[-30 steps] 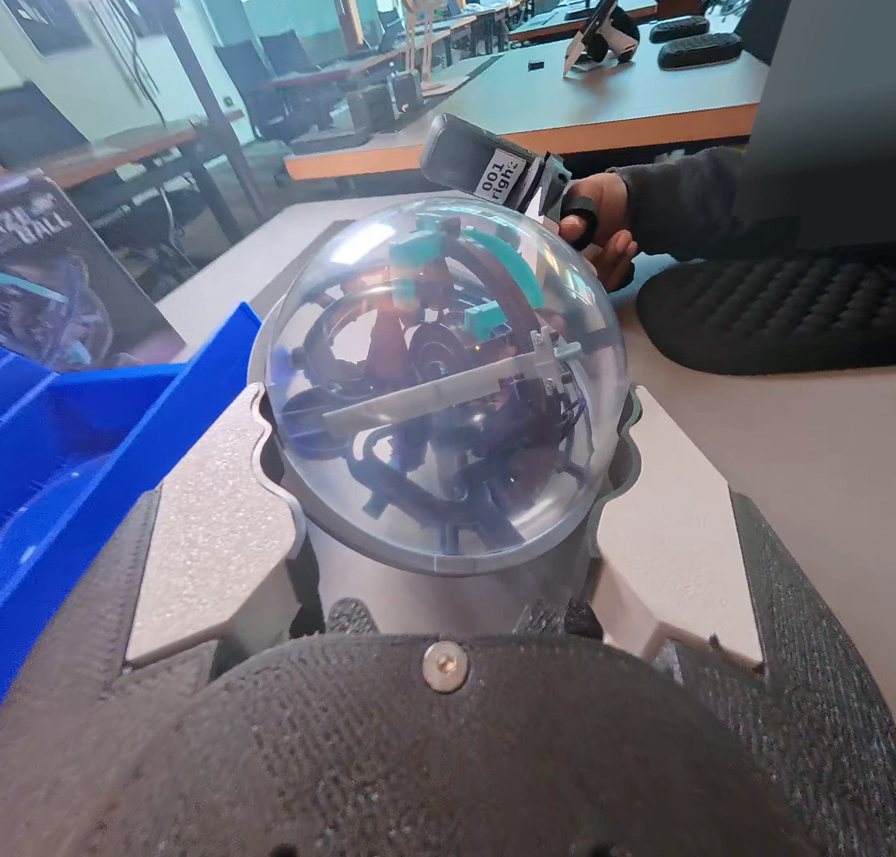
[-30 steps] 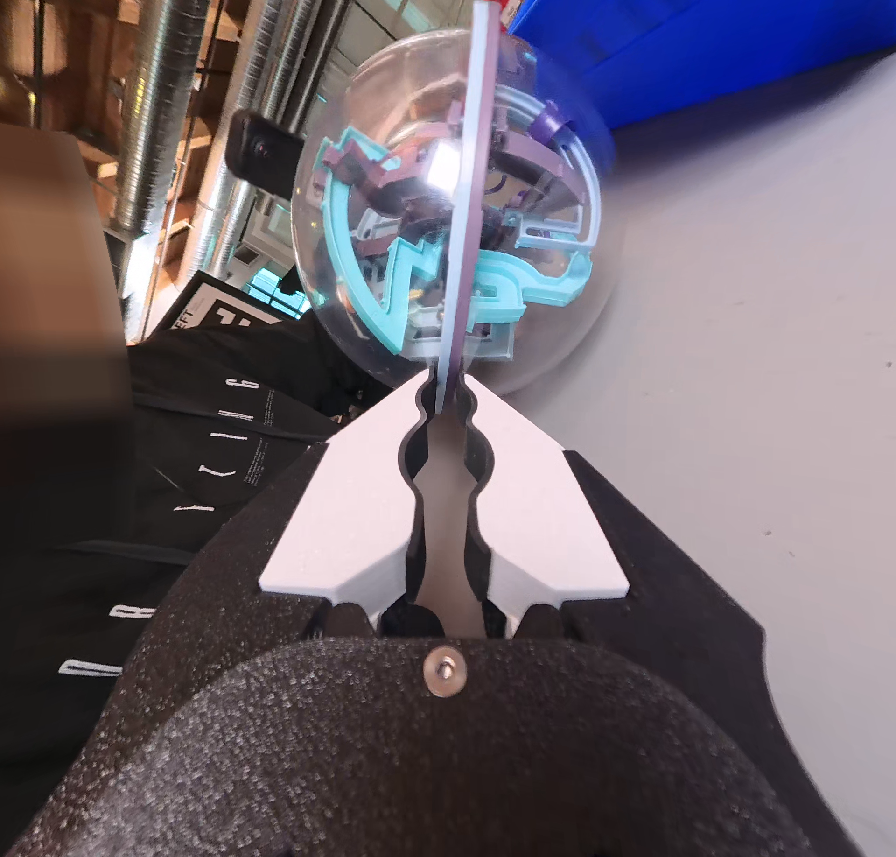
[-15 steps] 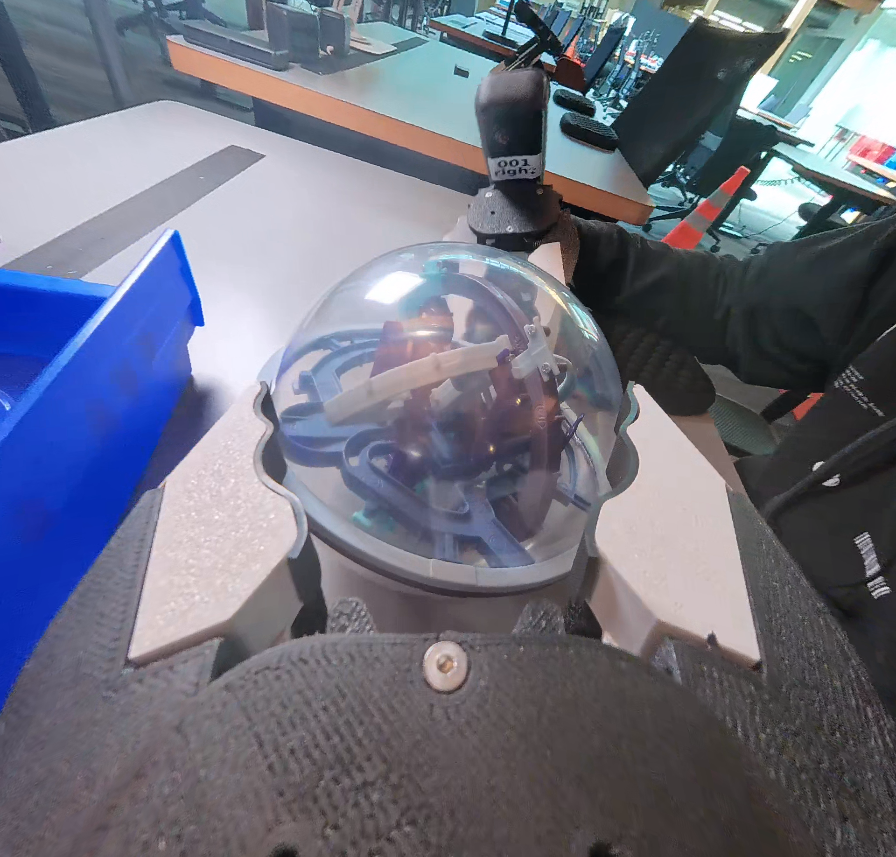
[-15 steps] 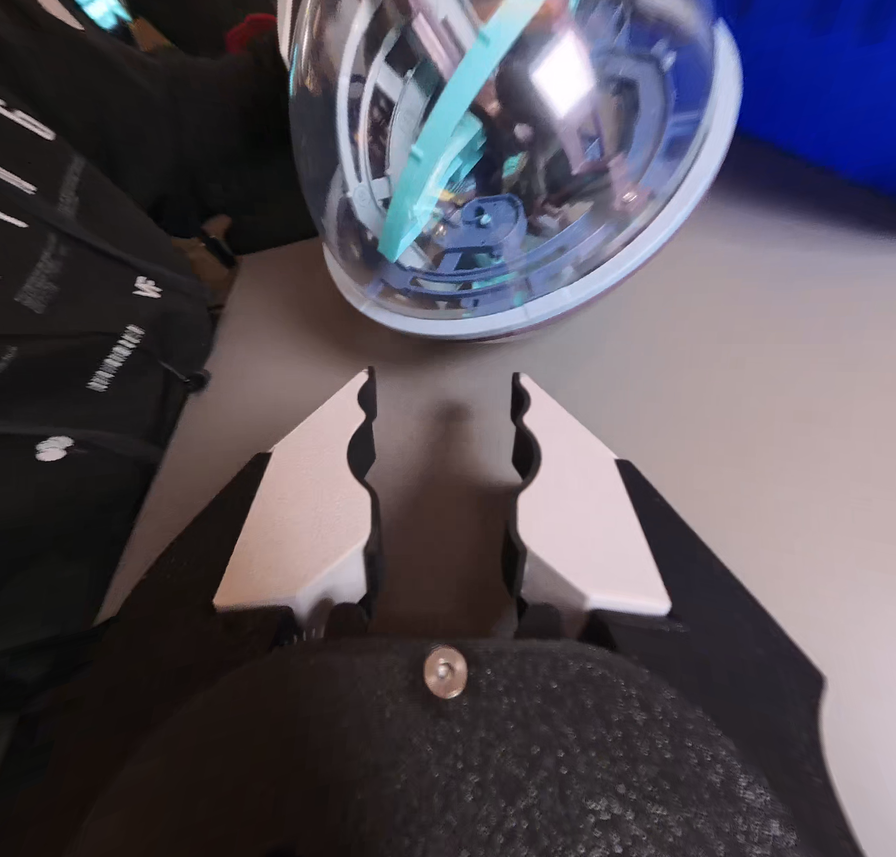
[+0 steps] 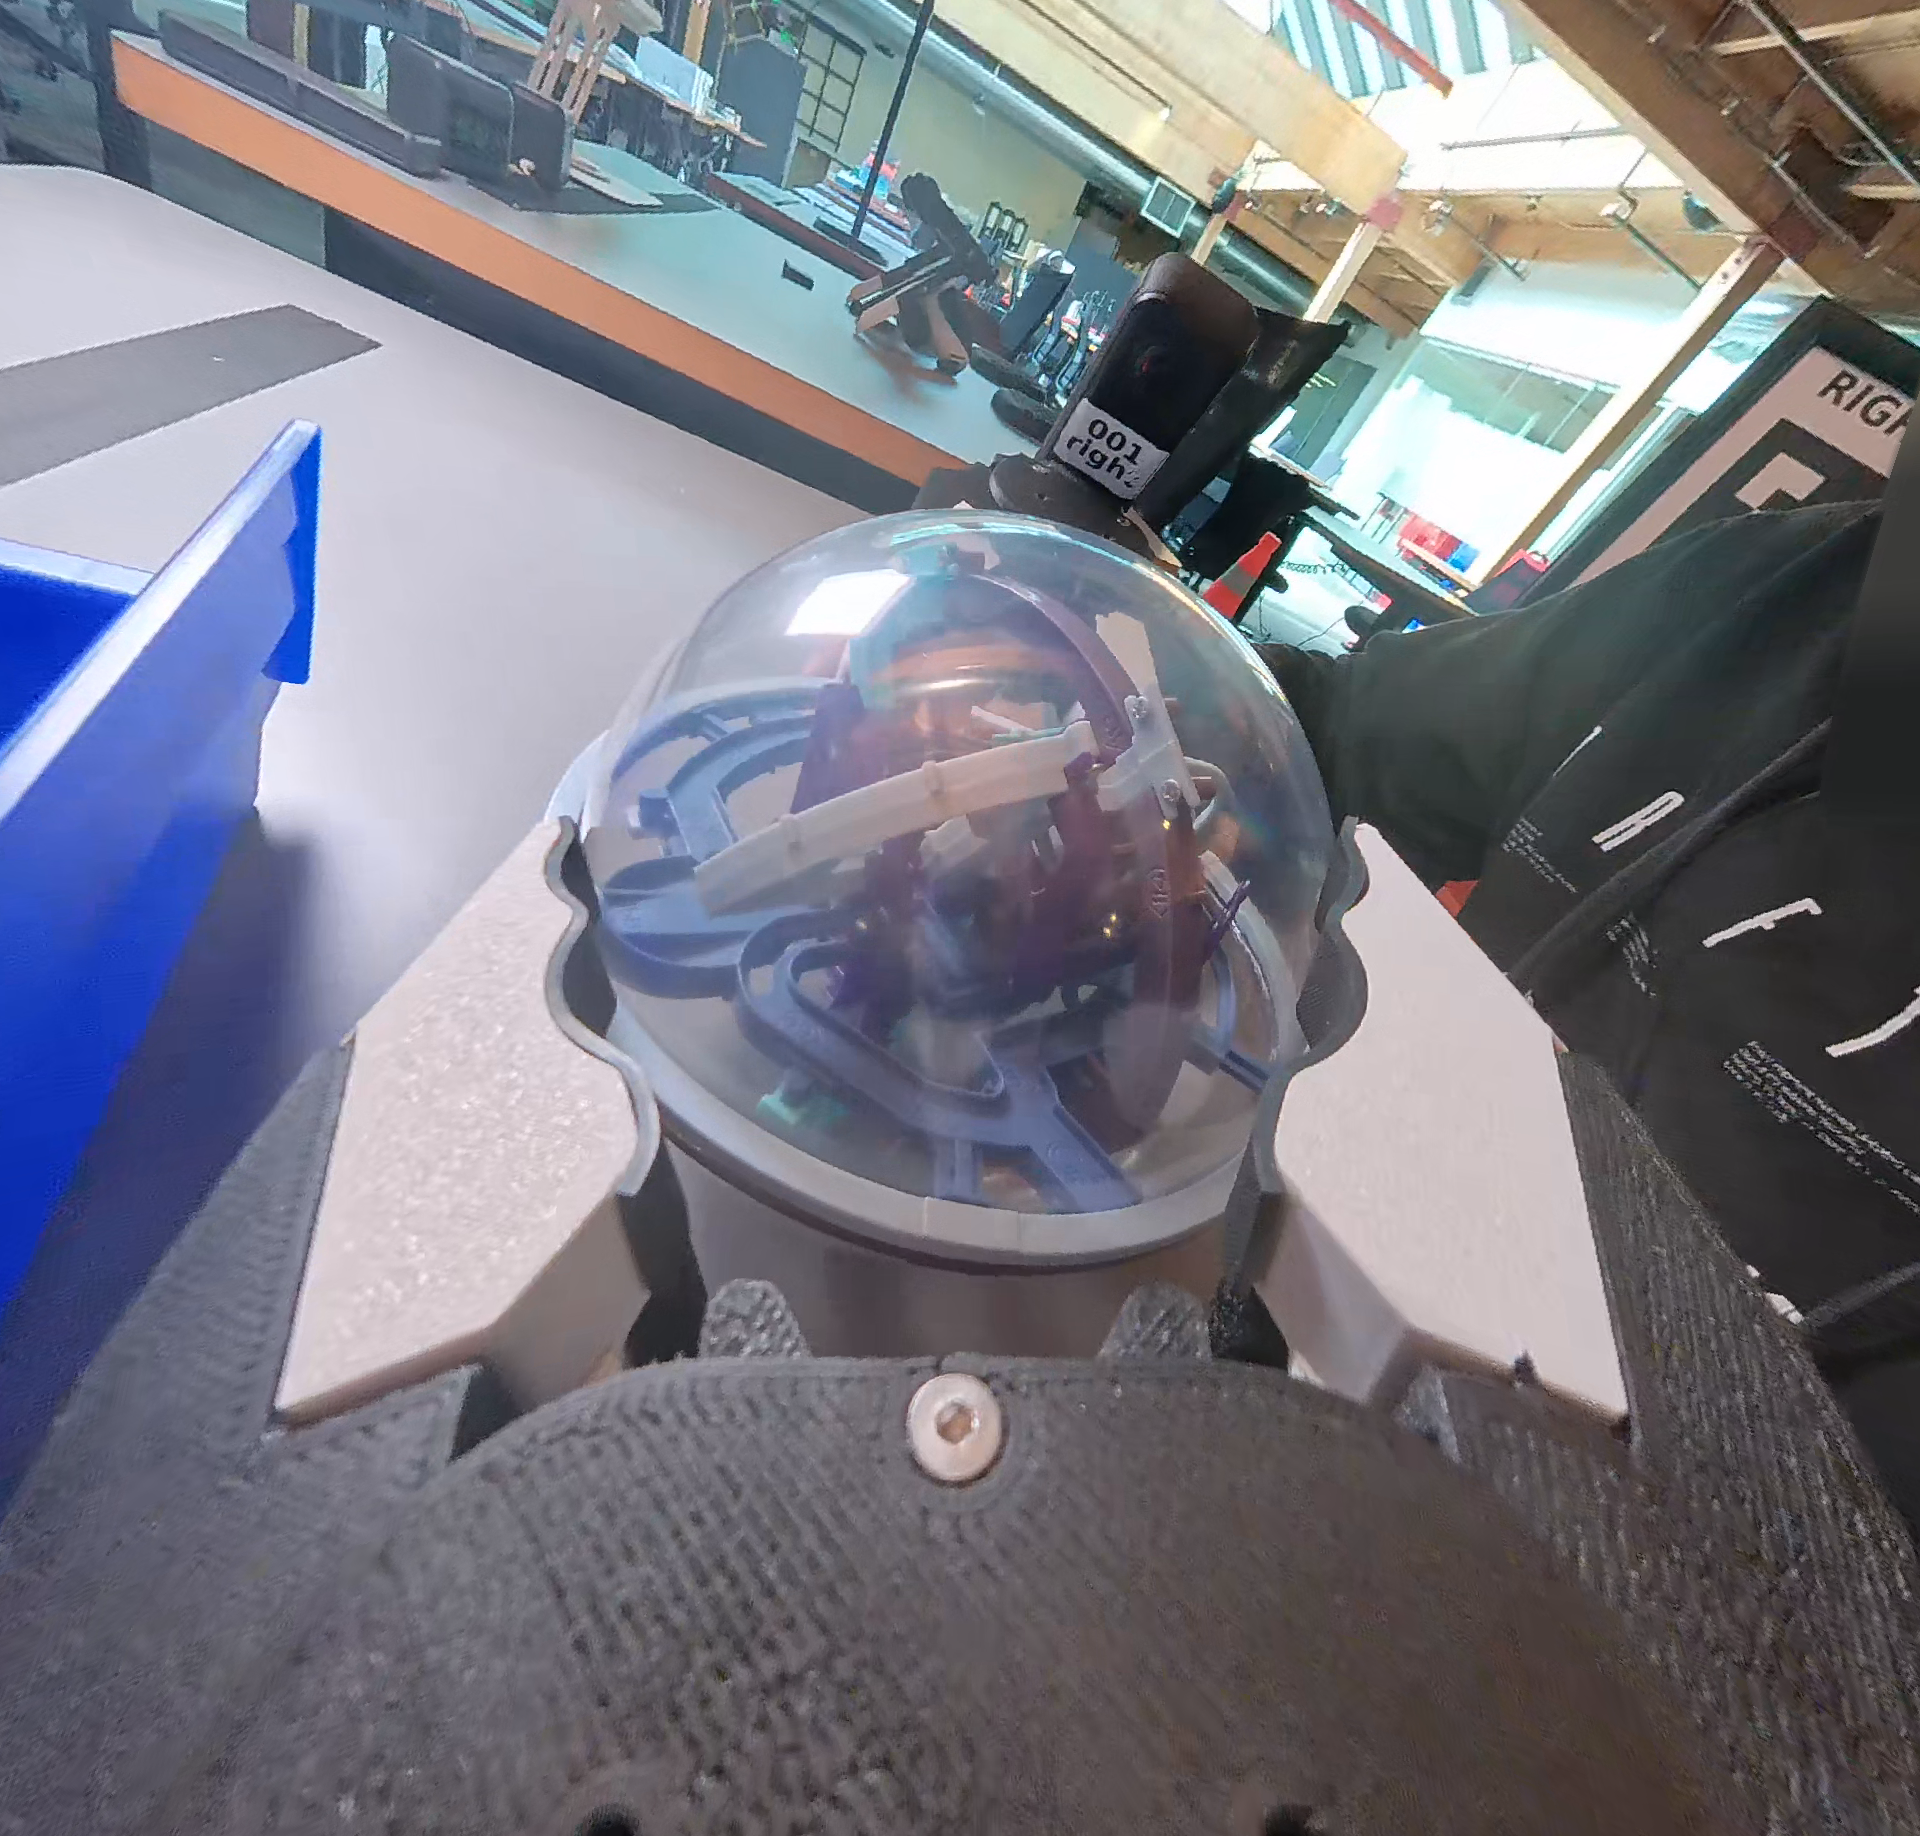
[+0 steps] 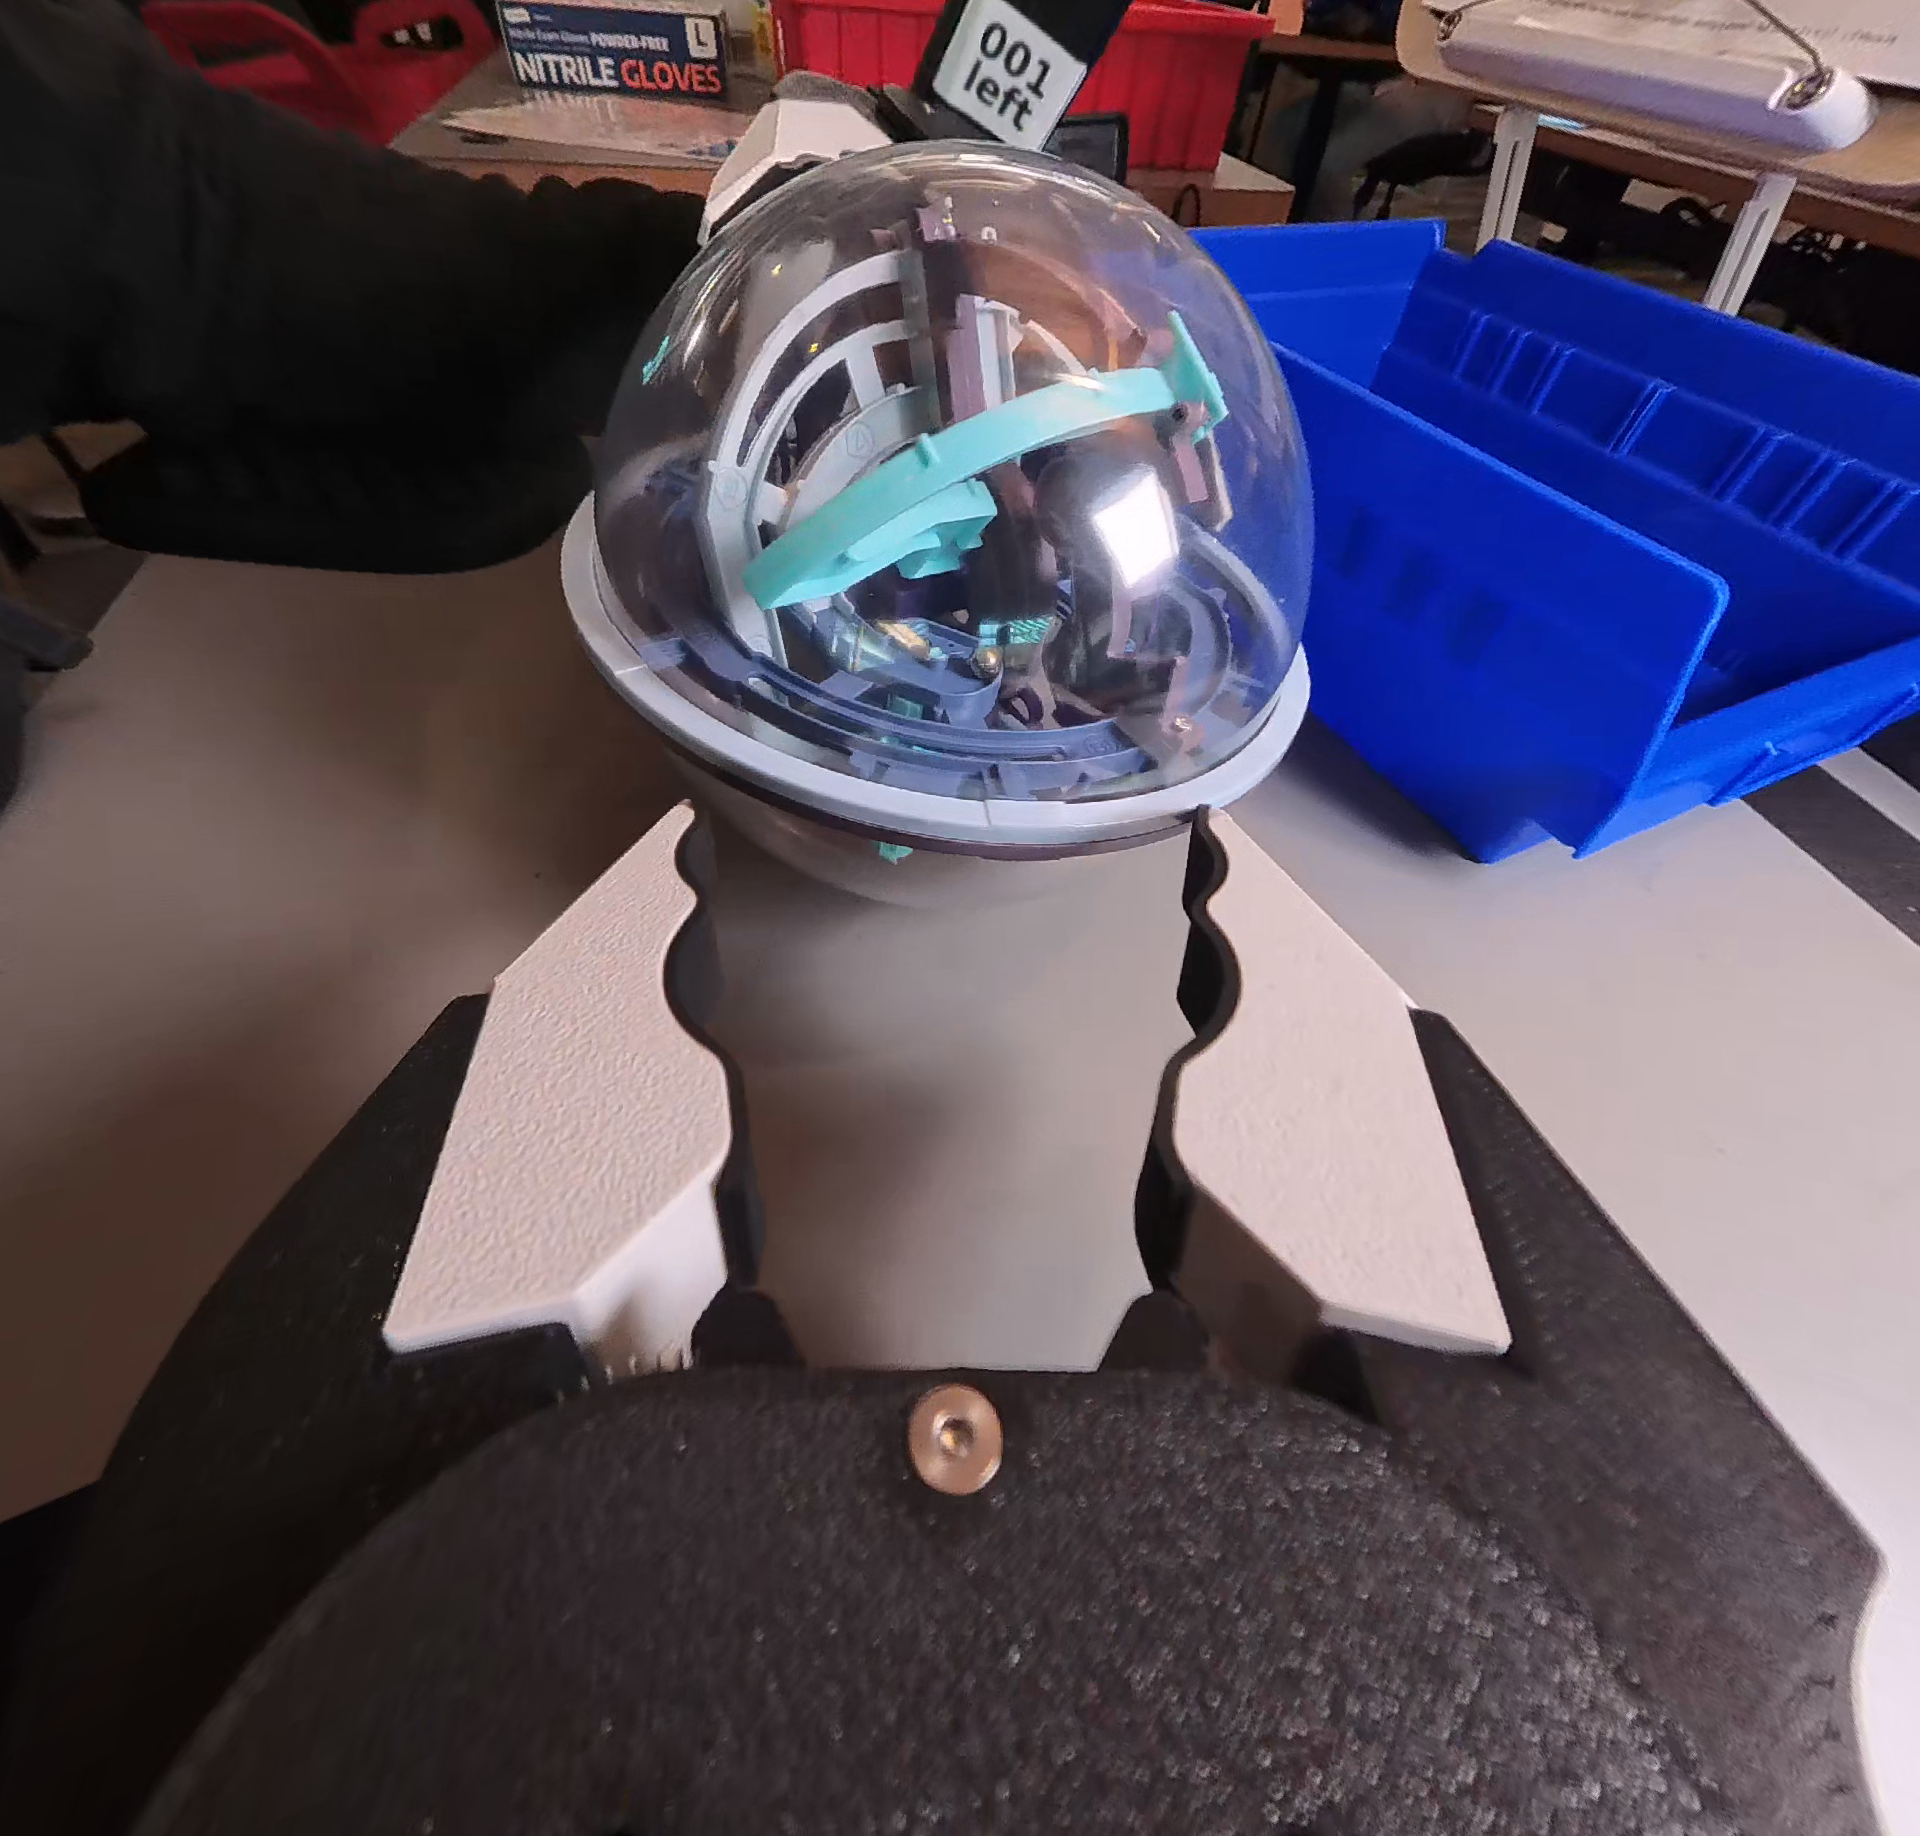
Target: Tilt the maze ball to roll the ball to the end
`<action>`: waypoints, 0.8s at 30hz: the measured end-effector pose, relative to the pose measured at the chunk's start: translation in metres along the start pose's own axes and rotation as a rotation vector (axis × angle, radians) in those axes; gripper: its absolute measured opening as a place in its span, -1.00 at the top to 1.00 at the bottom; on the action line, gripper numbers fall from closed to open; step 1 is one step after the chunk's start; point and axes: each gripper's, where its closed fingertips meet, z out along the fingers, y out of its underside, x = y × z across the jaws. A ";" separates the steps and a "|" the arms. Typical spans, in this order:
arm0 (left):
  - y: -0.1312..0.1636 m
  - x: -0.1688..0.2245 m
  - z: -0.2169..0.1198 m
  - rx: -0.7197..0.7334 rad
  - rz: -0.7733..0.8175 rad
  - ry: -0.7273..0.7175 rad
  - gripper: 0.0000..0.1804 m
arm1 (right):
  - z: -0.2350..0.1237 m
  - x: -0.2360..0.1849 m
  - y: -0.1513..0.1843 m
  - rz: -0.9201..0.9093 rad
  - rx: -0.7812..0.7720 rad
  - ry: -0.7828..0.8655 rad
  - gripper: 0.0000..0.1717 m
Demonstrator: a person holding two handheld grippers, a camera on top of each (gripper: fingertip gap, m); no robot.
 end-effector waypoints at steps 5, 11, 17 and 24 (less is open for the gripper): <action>0.002 0.004 0.001 0.021 0.038 0.019 -0.50 | 0.001 0.002 0.003 0.026 0.005 -0.003 -0.02; 0.003 0.007 0.002 0.016 0.063 0.022 -0.49 | 0.004 -0.003 0.007 0.060 -0.001 -0.037 -0.03; 0.005 0.011 0.000 0.044 0.118 0.043 -0.49 | 0.006 -0.008 0.006 0.048 0.004 -0.053 -0.02; 0.006 0.013 0.000 0.053 0.138 0.039 -0.49 | 0.006 -0.009 0.006 0.033 0.004 -0.052 -0.01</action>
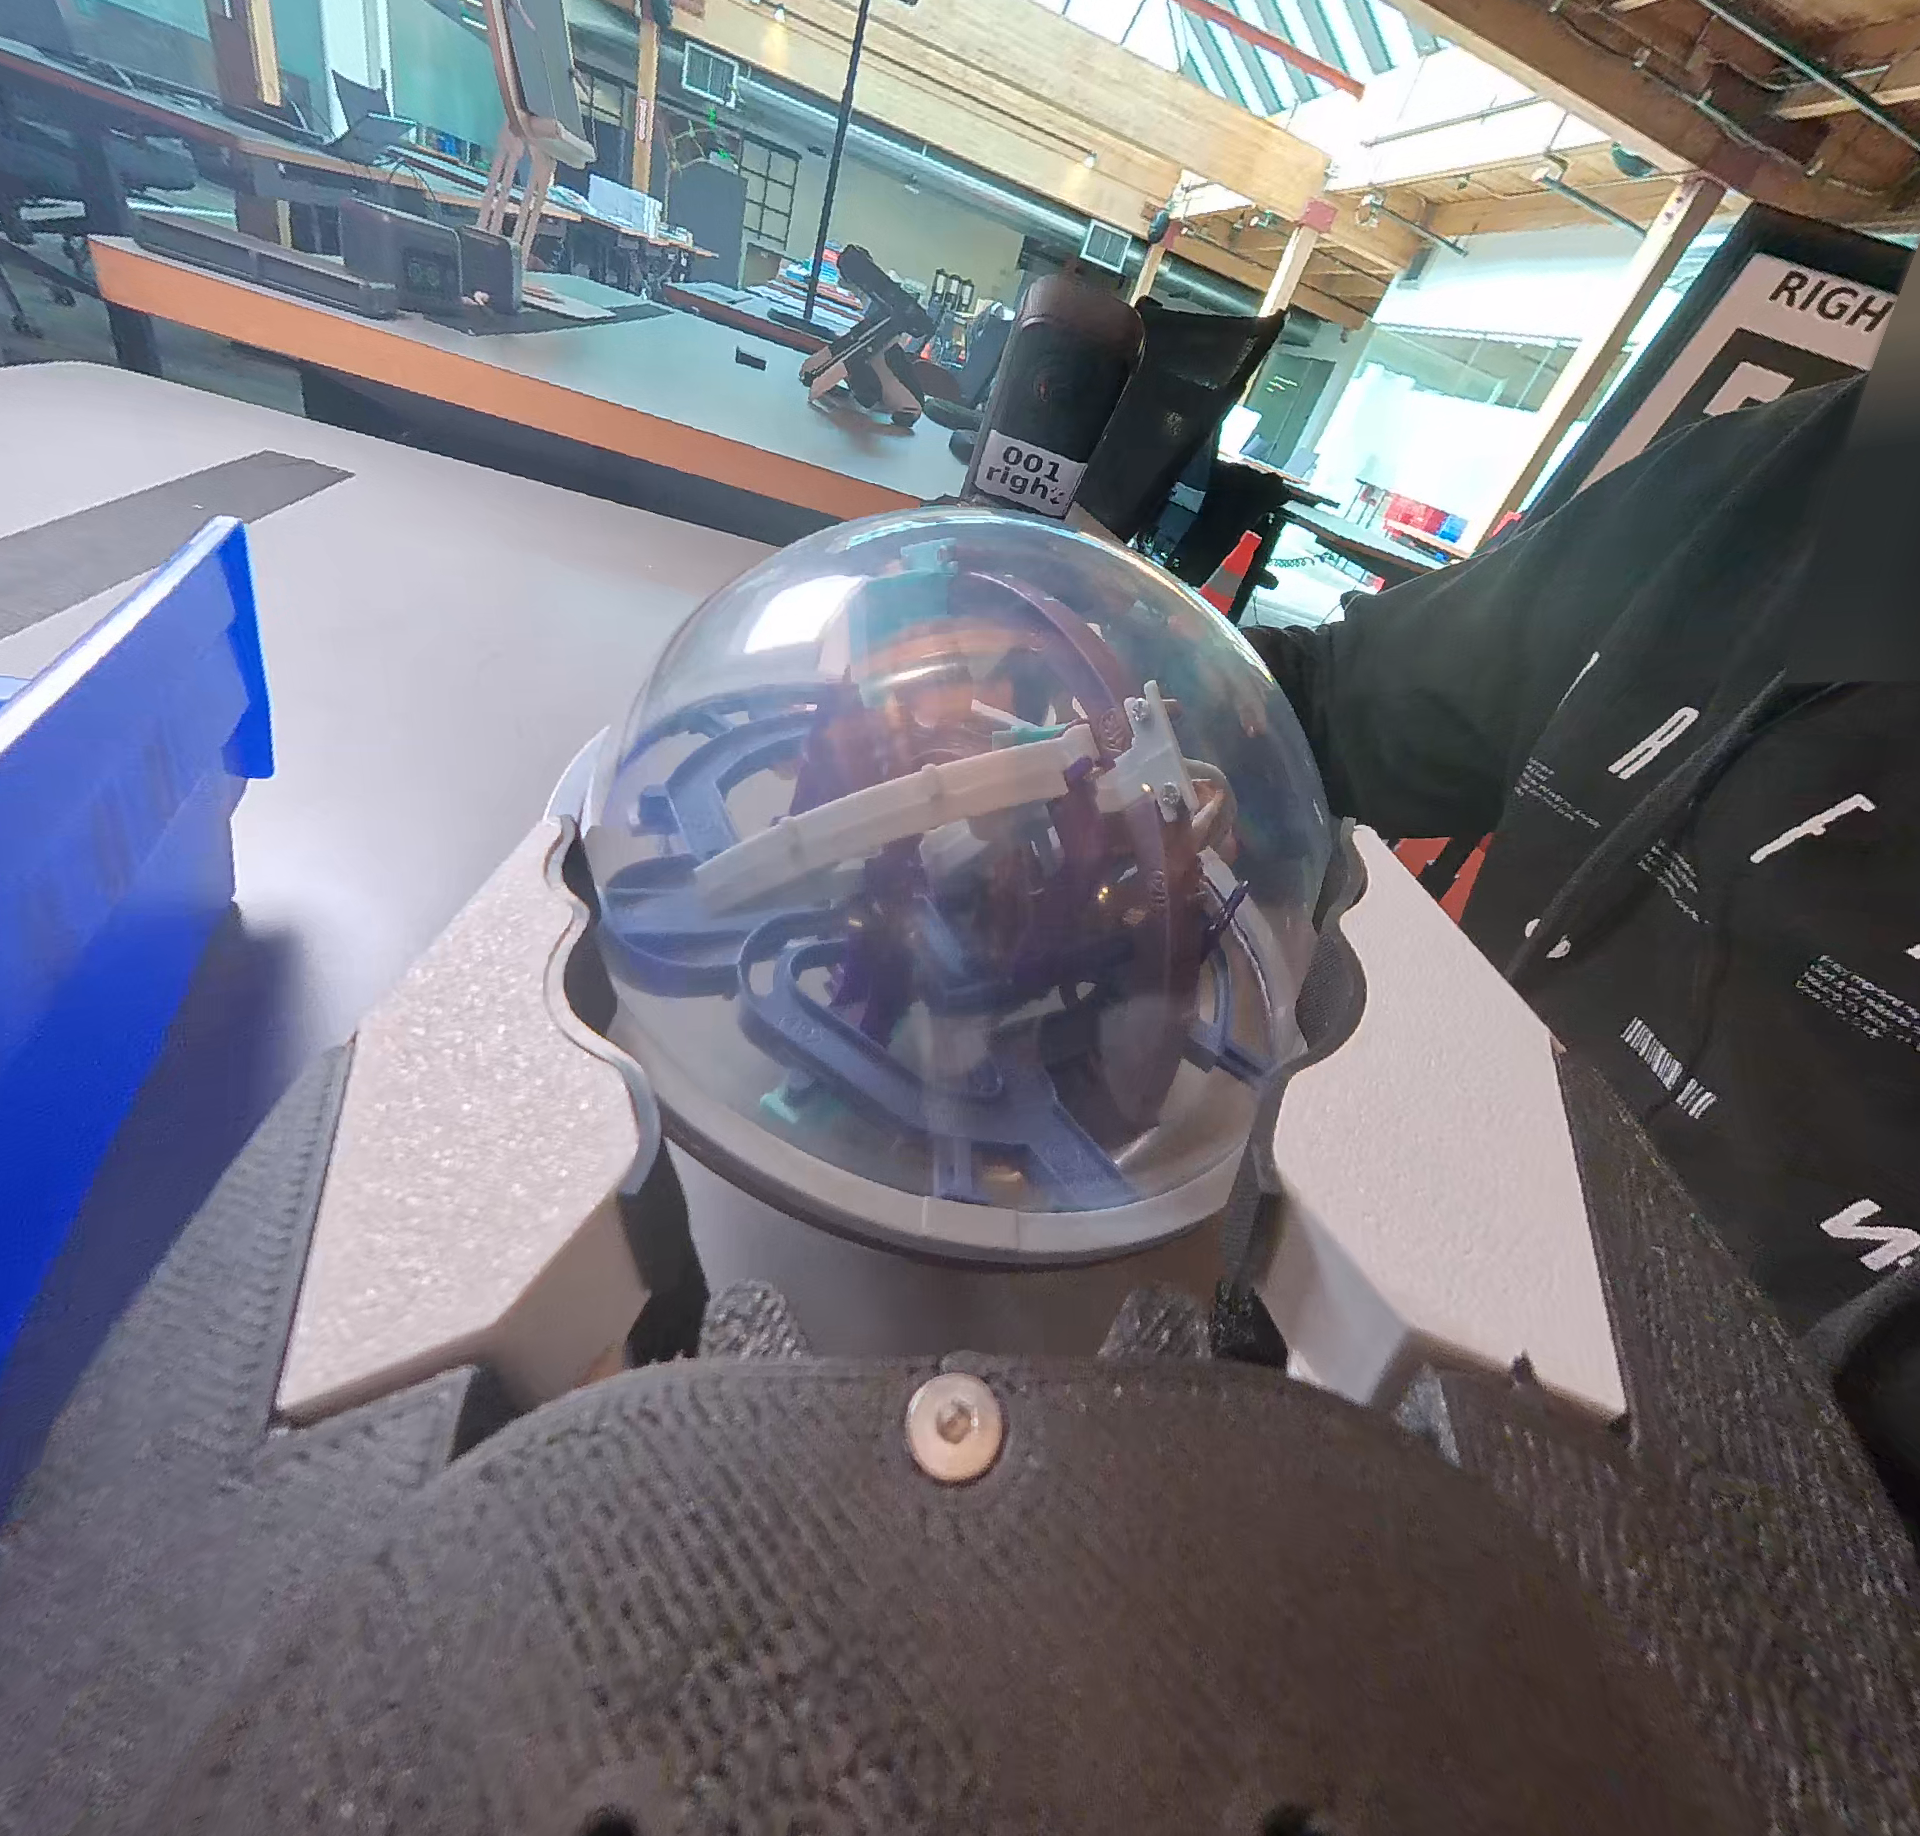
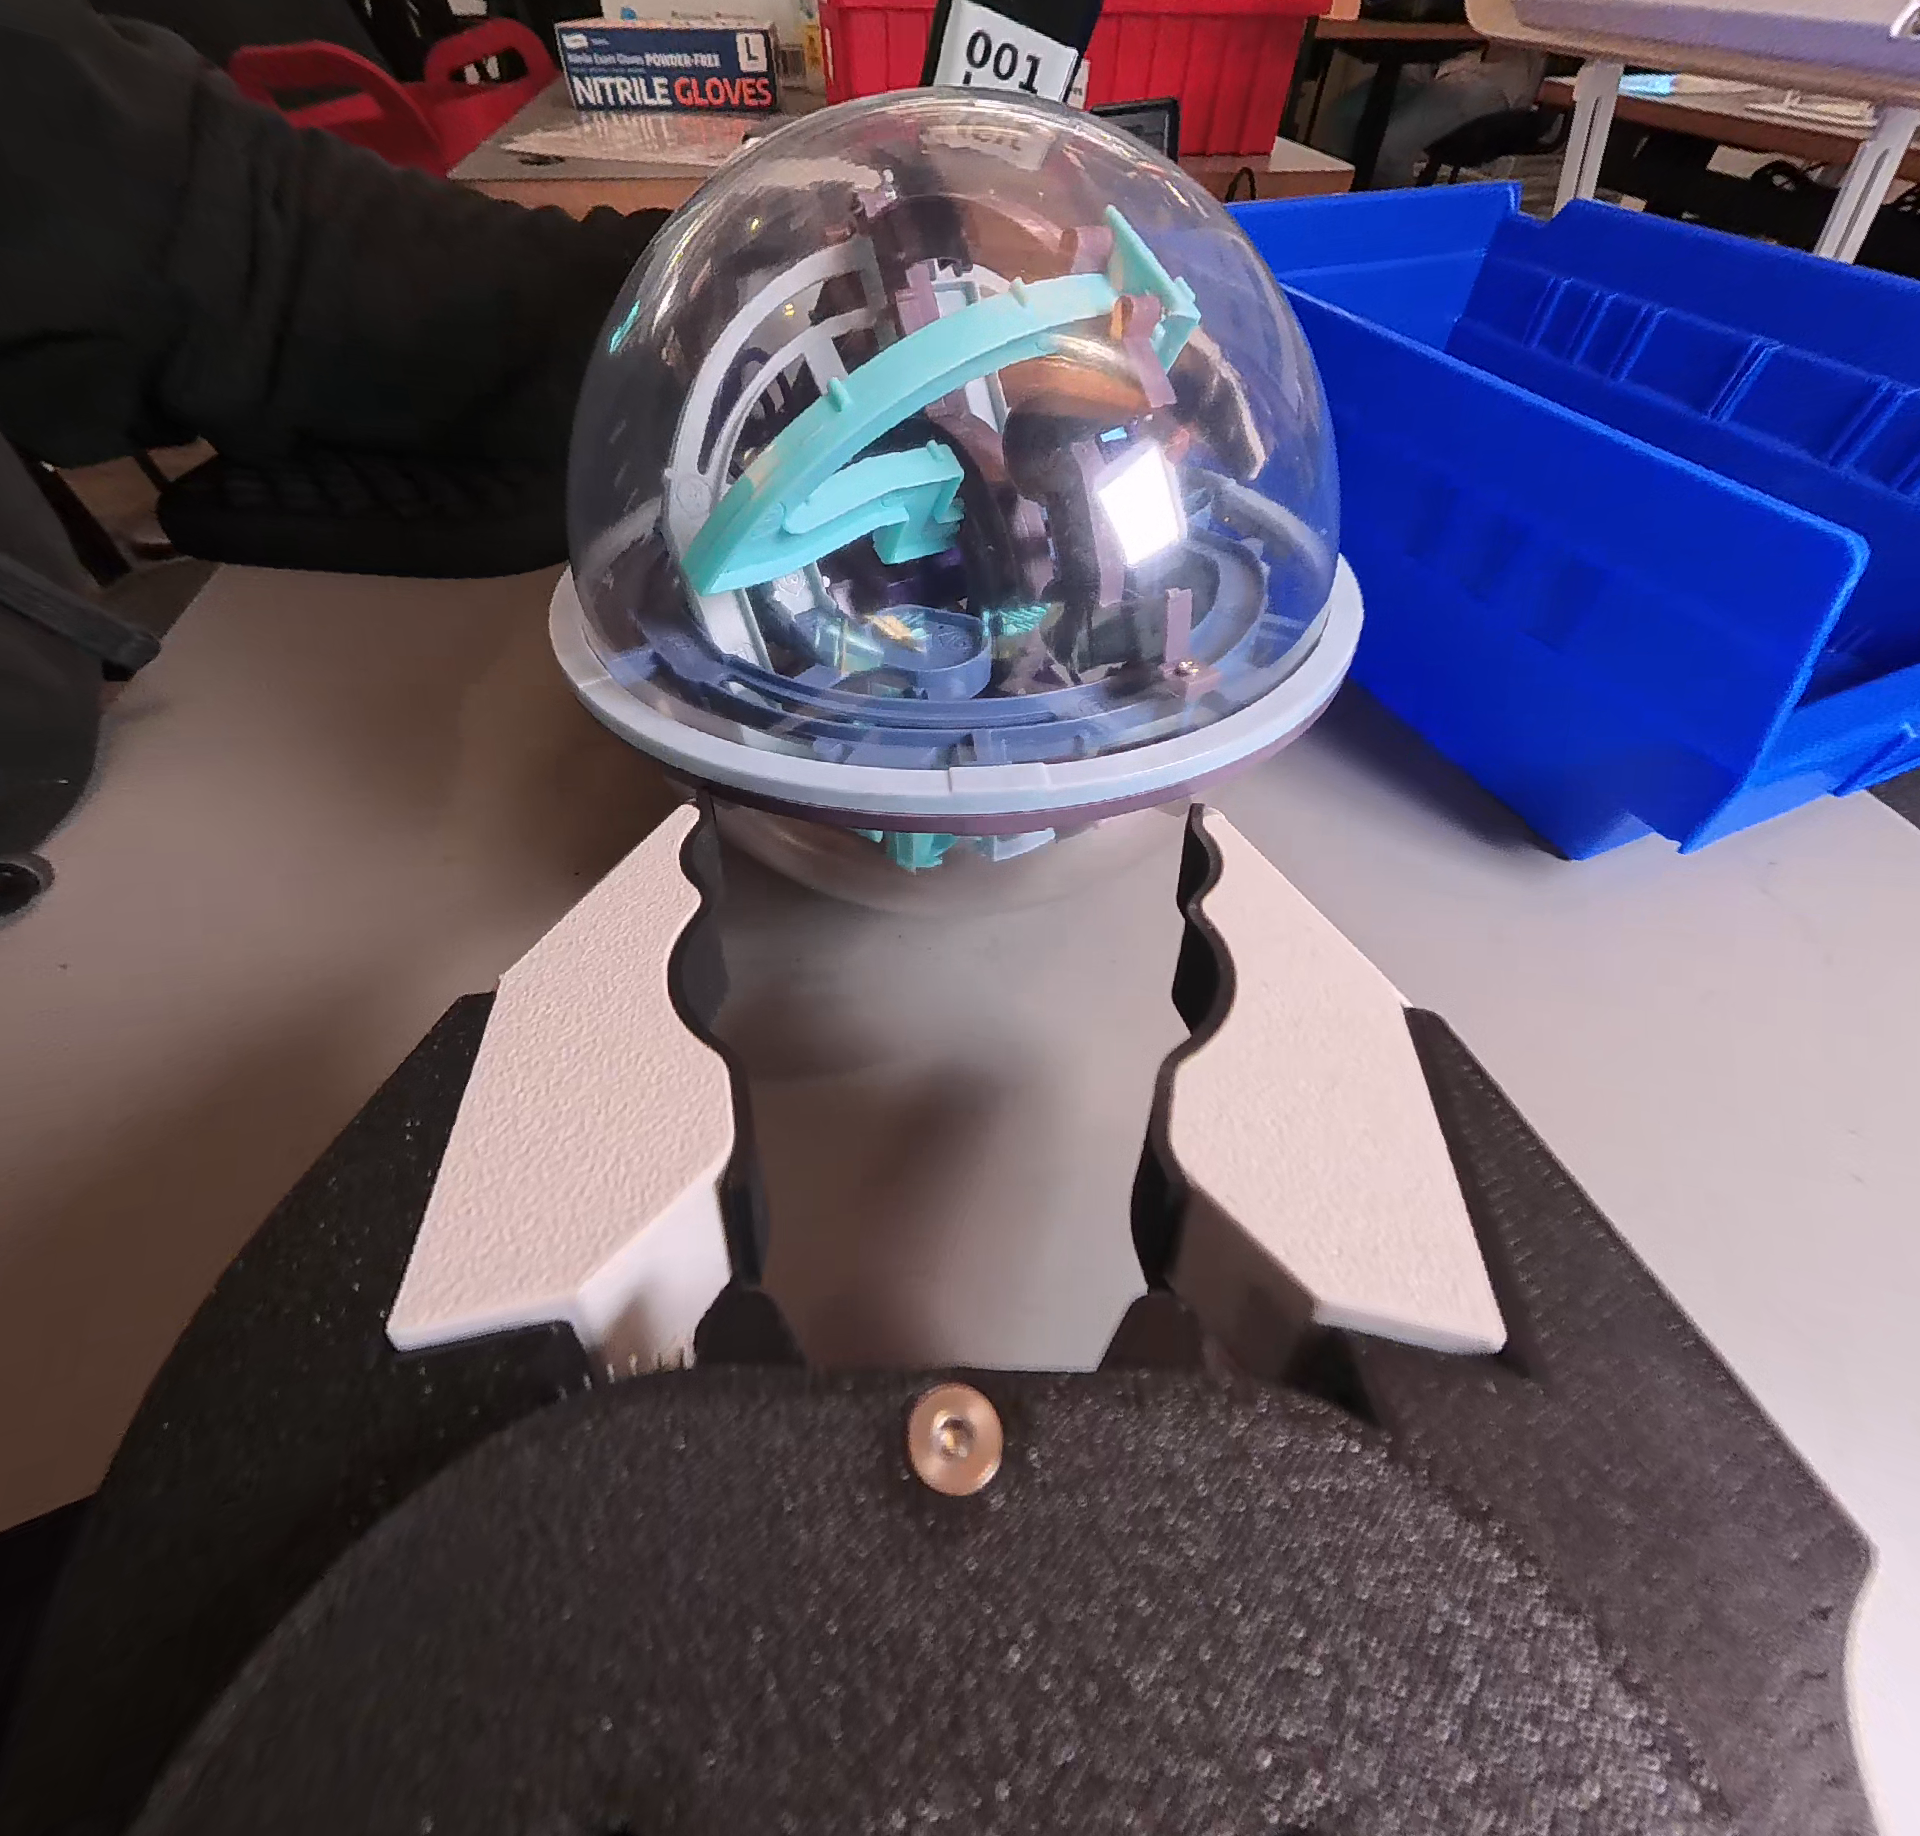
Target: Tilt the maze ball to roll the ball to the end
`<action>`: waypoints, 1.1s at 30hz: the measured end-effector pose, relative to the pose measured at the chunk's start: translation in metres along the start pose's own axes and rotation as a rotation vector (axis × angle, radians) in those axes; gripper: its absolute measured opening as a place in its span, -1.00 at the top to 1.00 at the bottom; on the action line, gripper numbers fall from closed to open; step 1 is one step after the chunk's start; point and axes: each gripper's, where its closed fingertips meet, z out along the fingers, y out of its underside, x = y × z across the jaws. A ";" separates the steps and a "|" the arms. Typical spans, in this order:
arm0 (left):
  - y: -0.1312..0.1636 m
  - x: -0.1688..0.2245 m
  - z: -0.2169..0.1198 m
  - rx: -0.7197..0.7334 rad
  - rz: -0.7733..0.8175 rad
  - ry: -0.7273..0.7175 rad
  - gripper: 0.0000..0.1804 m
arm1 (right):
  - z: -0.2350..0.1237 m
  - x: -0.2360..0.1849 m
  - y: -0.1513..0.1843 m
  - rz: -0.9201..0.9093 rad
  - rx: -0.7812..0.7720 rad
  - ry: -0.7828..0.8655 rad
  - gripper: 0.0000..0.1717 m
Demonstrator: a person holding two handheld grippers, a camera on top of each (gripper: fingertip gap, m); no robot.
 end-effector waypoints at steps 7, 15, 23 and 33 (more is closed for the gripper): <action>-0.002 -0.004 0.003 -0.003 -0.061 -0.021 -0.49 | -0.001 0.001 0.003 0.041 -0.014 -0.015 0.01; -0.004 -0.012 0.003 0.004 -0.146 -0.031 -0.49 | -0.002 0.007 0.004 0.062 -0.017 0.009 0.03; -0.006 -0.021 0.002 0.010 -0.225 -0.045 -0.48 | -0.018 0.014 -0.009 -0.297 -0.113 0.186 0.32; -0.010 -0.031 -0.001 0.029 -0.330 -0.093 -0.47 | -0.017 0.010 -0.011 -0.775 -0.272 0.366 0.88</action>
